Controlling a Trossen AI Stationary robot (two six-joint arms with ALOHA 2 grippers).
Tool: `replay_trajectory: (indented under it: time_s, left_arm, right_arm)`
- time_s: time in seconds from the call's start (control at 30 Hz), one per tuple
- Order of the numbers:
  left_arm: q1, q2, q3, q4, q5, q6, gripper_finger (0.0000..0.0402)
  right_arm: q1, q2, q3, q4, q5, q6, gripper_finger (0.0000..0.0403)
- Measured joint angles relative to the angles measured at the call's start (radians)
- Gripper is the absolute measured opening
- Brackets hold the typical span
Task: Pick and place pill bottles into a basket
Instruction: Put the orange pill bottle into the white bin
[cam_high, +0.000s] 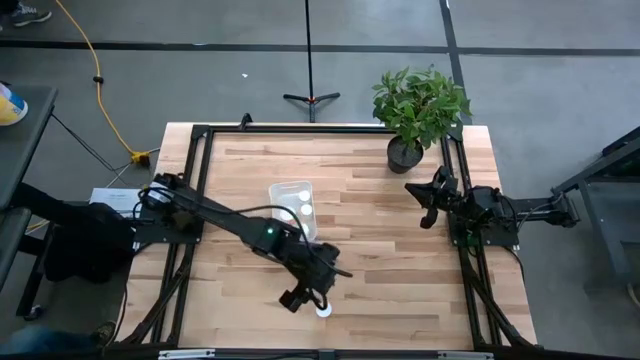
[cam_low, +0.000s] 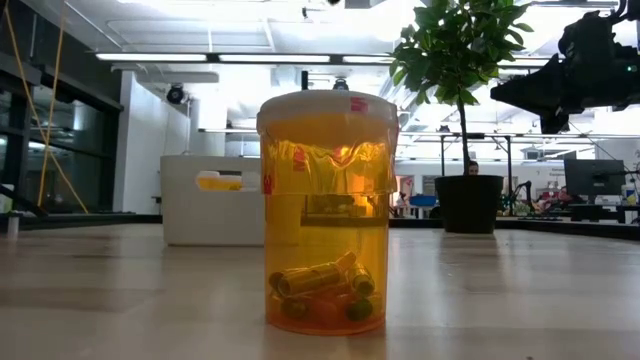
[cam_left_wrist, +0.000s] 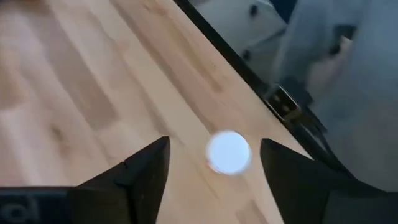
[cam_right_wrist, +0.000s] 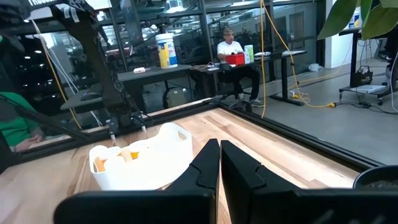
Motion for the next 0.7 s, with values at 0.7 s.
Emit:
replay_trajectory:
  time_s: [0.7]
  left_arm:
    - [-0.028, 0.232, 0.0, 0.074, 0.102, 0.074, 0.0365]
  right_arm:
    - [0.0, 0.001, 0.0, -0.002, -0.006, 0.001, 0.0007]
